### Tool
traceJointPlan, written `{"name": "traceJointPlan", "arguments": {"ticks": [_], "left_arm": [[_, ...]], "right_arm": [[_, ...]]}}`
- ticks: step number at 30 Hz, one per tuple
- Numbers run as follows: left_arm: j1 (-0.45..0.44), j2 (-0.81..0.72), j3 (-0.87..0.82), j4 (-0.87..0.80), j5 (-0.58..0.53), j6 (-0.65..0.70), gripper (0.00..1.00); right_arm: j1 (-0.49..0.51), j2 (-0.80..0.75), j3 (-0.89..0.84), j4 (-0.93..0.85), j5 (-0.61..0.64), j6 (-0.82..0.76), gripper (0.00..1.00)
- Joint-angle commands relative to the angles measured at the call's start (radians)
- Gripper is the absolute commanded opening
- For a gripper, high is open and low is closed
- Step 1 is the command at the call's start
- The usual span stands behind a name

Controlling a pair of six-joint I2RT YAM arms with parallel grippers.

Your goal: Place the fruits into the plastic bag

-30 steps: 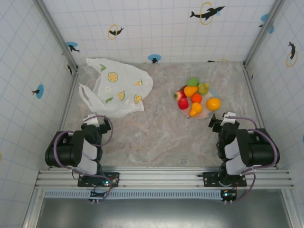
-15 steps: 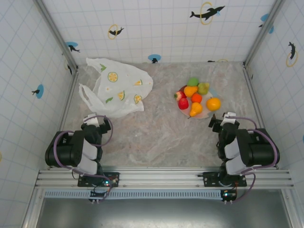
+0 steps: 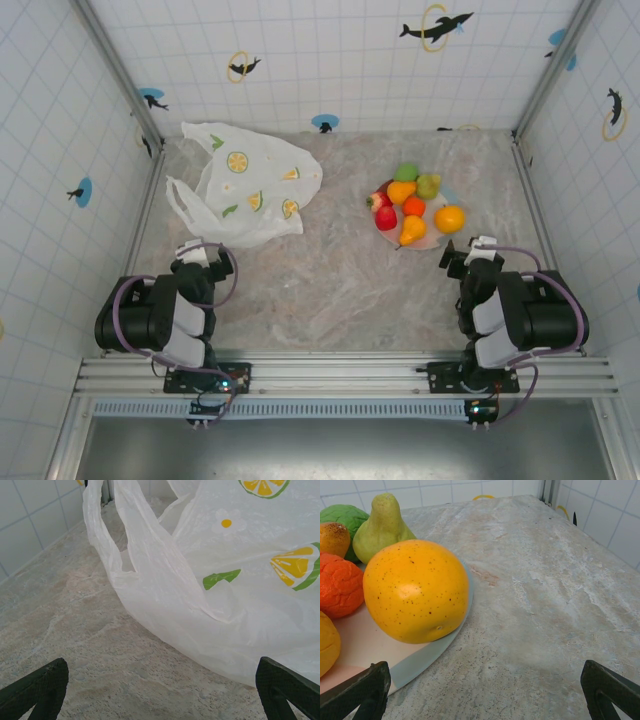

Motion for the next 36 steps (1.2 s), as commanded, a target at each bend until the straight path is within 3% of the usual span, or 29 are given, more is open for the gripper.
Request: {"name": "traceJointPlan", "arguments": {"ticks": [1,11,14,18,20,23,27,30,34,36], "left_arm": [[-0.004,-0.004,-0.011,0.012,0.013,0.02,0.98],[0.001,-0.006,-0.009,0.004,0.028,0.015,0.98],[0.001,-0.022,0.006,-0.017,-0.019,-0.002,0.98],[0.0,-0.183,0.116,-0.347,-0.137,-0.058,0.98],[0.002,-0.265,0.166,-0.503,-0.257,-0.201,0.98],[0.001,-0.354,0.224,-0.685,-0.297,-0.378,0.98],[0.002,-0.405,0.297,-0.806,-0.059,-0.488,0.98],[0.0,-0.387,0.347,-0.846,0.089,-0.576,0.98],[0.001,-0.32,0.469,-0.968,0.049,-0.546,0.98],[0.001,-0.262,0.557,-1.041,0.015,-0.493,0.98]], "right_arm": [[0.007,0.004,-0.027,0.013,0.007,-0.004,1.0],[0.007,0.002,-0.029,0.016,0.007,-0.005,1.0],[0.03,-0.044,-0.025,-0.021,0.081,-0.004,1.0],[0.052,-0.228,0.01,-0.222,0.205,0.013,1.0],[0.038,-0.347,0.011,-0.309,0.299,0.103,1.0],[0.002,-0.501,0.052,-0.519,0.419,0.285,1.0],[-0.008,-0.587,0.132,-0.665,0.185,0.311,0.98],[0.087,-0.545,0.228,-0.716,-0.021,0.236,0.97],[0.313,-0.434,0.399,-0.861,-0.117,0.081,0.96],[0.381,-0.393,0.447,-0.882,-0.187,0.046,0.96]]}}
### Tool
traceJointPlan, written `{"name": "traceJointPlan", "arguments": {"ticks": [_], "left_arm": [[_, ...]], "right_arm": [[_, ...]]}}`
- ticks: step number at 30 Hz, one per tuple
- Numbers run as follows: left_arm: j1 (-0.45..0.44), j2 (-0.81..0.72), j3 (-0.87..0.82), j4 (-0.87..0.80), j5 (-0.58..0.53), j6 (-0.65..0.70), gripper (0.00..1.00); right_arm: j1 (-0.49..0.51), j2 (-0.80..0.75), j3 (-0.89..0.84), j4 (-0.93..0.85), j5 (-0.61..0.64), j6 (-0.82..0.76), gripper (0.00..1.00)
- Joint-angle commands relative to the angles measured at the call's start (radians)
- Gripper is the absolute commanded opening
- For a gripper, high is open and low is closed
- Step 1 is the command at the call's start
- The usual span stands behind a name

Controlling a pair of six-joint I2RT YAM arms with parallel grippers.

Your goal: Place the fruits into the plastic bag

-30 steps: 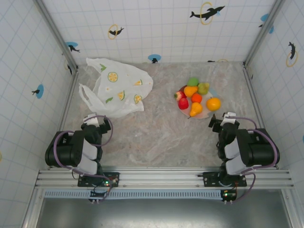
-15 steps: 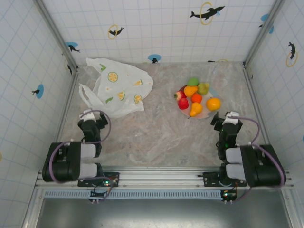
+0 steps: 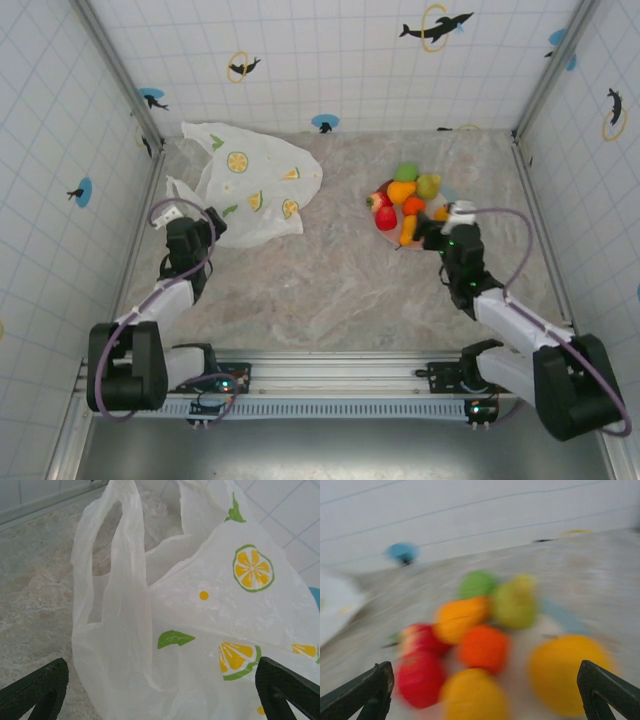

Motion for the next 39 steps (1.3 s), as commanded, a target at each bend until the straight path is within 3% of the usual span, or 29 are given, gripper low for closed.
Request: {"name": "traceJointPlan", "arguments": {"ticks": [1,4,9,15,25,28,32,34,36,37,39], "left_arm": [[0.0,0.08,0.151,-0.166,-0.003,0.041,0.98],[0.001,0.179,0.261,-0.222,0.014,0.099,0.98],[0.001,0.341,0.421,-0.28,0.026,0.208,0.98],[0.0,0.583,0.675,-0.399,0.048,0.343,0.98],[0.005,0.812,0.896,-0.441,0.149,0.498,0.95],[0.006,0.842,0.915,-0.436,0.218,0.514,0.84],[0.007,0.844,0.907,-0.4,0.286,0.502,0.55],[0.007,0.841,0.91,-0.392,0.317,0.486,0.35],[0.008,0.827,0.918,-0.395,0.326,0.454,0.06],[0.008,0.807,0.91,-0.383,0.328,0.422,0.0],[0.007,0.748,0.863,-0.334,0.346,0.362,0.0]], "right_arm": [[0.091,0.056,0.091,-0.106,-0.202,-0.104,0.96],[0.159,0.111,0.156,-0.149,-0.282,-0.152,0.95],[0.231,0.173,0.222,-0.225,-0.263,-0.208,0.94],[0.256,0.19,0.217,-0.217,-0.236,-0.204,0.94],[0.273,0.181,0.171,-0.208,-0.211,-0.168,0.94],[0.276,0.187,0.169,-0.215,-0.193,-0.165,0.95],[0.275,0.187,0.171,-0.222,-0.177,-0.158,0.95],[0.276,0.186,0.17,-0.222,-0.171,-0.155,0.95],[0.276,0.184,0.174,-0.229,-0.163,-0.152,0.95],[0.276,0.183,0.175,-0.232,-0.157,-0.152,0.96],[0.276,0.179,0.177,-0.238,-0.142,-0.149,0.96]]}}
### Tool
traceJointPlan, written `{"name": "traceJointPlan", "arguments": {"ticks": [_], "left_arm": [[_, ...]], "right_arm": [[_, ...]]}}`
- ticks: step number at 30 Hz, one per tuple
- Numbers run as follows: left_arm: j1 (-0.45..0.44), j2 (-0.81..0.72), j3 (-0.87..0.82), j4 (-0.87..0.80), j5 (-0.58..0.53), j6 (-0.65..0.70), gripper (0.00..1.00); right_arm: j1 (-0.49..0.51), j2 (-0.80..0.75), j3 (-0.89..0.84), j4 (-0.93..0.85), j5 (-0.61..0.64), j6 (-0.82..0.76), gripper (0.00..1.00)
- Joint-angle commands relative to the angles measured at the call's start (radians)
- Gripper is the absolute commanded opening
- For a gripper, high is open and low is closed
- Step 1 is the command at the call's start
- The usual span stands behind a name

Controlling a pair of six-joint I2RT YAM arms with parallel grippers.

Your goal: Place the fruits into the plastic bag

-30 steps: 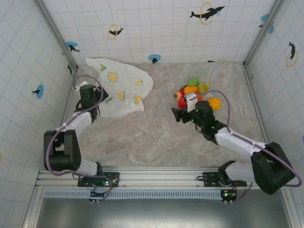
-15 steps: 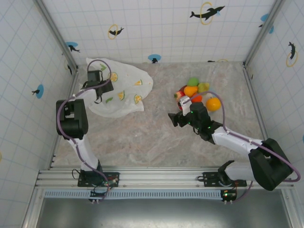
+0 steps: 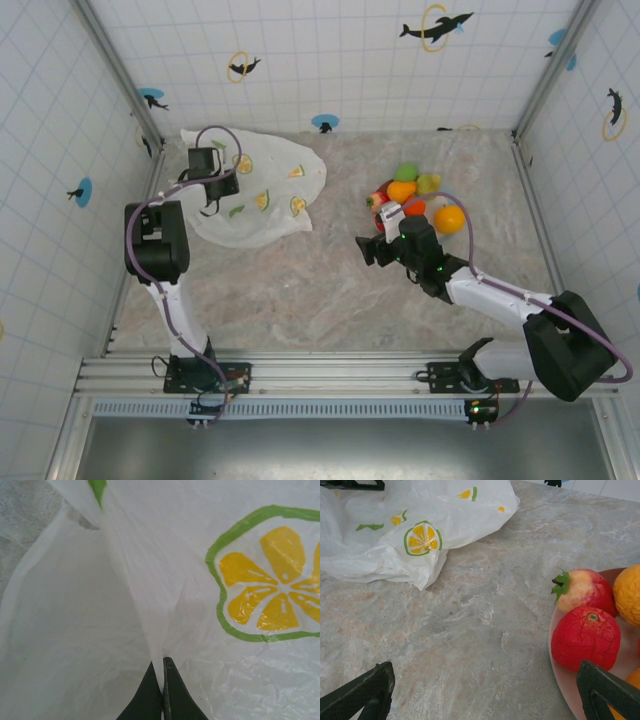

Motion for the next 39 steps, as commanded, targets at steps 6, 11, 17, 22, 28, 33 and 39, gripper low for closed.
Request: {"name": "traceJointPlan", "arguments": {"ticks": [6,11,17,22,28,33,39], "left_arm": [[0.008,-0.324,-0.142,0.139,-0.029,-0.168,0.0],[0.008,-0.466,-0.099,0.045,-0.229,-0.081,0.0],[-0.049,-0.559,0.006,-0.058,-0.503,0.149,0.0],[-0.274,-0.505,0.101,-0.078,-0.78,0.53,0.0],[-0.525,-0.353,0.095,-0.071,-1.016,0.881,0.0],[-0.64,-0.289,0.062,-0.142,-0.968,0.792,0.0],[-0.748,-0.22,-0.035,-0.194,-0.797,0.71,0.01]], "right_arm": [[0.007,-0.023,0.013,-0.068,0.076,0.015,0.96],[-0.003,-0.051,0.015,-0.101,0.125,0.017,0.97],[-0.036,-0.079,0.015,-0.115,0.124,0.033,0.98],[-0.059,-0.076,0.025,-0.122,0.115,0.052,0.98],[-0.076,-0.081,0.024,-0.127,0.116,0.088,0.98],[-0.11,-0.128,-0.017,-0.129,0.169,0.131,0.98],[-0.194,-0.207,-0.083,-0.109,0.211,0.206,0.98]]}}
